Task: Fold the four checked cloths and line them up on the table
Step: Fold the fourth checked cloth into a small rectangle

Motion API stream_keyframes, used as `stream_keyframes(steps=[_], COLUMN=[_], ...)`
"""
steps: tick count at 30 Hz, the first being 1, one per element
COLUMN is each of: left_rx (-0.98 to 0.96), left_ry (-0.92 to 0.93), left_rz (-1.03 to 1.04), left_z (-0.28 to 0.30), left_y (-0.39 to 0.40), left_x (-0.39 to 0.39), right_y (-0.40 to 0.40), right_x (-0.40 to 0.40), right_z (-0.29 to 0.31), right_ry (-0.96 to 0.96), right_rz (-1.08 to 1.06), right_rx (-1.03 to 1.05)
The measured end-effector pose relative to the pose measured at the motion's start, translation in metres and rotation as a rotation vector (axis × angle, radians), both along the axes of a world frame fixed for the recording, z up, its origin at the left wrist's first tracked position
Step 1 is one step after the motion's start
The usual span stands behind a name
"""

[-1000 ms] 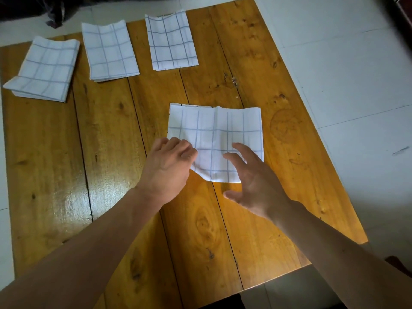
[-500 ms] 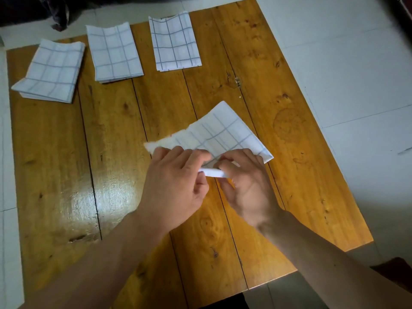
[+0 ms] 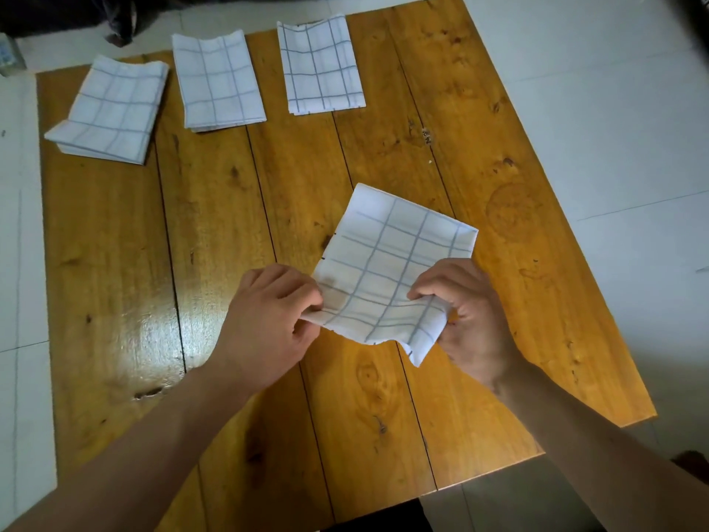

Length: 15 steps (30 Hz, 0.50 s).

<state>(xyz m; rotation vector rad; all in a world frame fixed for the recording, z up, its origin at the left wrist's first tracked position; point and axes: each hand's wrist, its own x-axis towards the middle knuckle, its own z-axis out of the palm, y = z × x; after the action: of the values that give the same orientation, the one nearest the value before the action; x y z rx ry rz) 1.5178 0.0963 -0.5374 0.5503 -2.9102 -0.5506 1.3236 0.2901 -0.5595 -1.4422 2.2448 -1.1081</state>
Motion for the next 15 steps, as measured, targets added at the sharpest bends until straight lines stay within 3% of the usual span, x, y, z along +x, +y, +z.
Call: stream_keyframes(steps=[4,7,10,15], left_rx=[-0.075,0.005,0.164,0.263], left_ry=[0.061,0.084,0.104,-0.011], left_rz=[-0.019,-0.046,-0.107,-0.14], left_z=[0.006,0.01,0.006,-0.018], left_y=[0.014,0.027,0.031,0.016], left_x=[0.006,0.013,0.02,0.029], right_y=[0.011,0.021,0.03,0.04], right_x=[-0.003,-0.001,0.002,0.004], right_z=[-0.007,-0.01,-0.014,-0.021], right_ry=[0.164,0.253,0.234,0.198], right_rz=[0.002,0.015,0.04,0.013], right_rx=[0.054,0.072,0.076,0.073])
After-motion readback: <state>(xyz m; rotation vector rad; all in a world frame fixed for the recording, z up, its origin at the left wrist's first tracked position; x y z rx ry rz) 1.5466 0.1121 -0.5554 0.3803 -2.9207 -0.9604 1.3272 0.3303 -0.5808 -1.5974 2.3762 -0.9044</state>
